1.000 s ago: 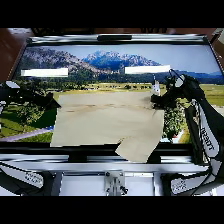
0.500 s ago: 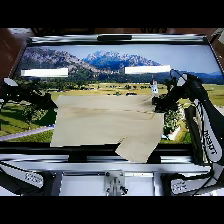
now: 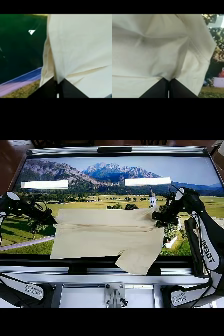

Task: Fold the shirts.

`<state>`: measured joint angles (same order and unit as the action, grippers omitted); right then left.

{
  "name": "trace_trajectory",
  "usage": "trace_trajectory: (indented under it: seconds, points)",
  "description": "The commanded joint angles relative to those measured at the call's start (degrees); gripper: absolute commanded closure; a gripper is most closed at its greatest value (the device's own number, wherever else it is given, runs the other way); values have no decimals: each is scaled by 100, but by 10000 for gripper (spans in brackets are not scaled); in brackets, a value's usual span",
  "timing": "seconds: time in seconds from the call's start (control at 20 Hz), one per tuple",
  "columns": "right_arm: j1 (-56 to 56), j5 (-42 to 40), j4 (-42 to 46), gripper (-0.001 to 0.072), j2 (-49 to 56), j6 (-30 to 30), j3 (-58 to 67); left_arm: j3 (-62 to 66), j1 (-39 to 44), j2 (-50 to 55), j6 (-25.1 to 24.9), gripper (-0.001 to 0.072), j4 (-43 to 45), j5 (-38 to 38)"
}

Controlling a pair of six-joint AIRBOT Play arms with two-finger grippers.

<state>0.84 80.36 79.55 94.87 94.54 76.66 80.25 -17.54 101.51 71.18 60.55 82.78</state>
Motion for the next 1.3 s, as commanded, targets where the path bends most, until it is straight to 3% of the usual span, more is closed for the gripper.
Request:
trace_trajectory:
  seconds: [0.0,0.05,0.1,0.15,0.2,0.4,0.45,0.55,0.65,0.8,1.25]
  points:
    - [4,107,144,649,20,68,0,-35,9,7,7,673,184,-22]
    - [4,76,92,549,17,83,2,-35,17,7,7,669,153,-4]
    - [4,107,13,312,2,76,15,-31,17,4,0,519,74,85]
    - [4,157,-118,243,-81,-39,20,-13,4,-2,2,160,46,278]
    - [7,203,-116,243,-256,-157,17,59,-28,-15,4,50,79,531]
    - [282,675,643,242,-1182,-245,-2,442,-446,-472,264,52,76,1161]
    - [459,850,562,150,-1368,-341,-68,413,-568,-645,262,51,131,1257]
    - [868,1174,503,127,-1720,-553,-352,-31,-822,-1038,262,51,387,1419]
    - [1255,1167,481,127,-2103,-603,-835,-1161,-1040,-1532,247,51,391,1185]
    - [1561,863,267,127,-2546,-691,-1436,-2664,-1235,-2039,-216,51,398,601]
    - [1572,551,131,127,-2610,-800,-1598,-3685,-1338,-2083,-562,51,-11,-39]
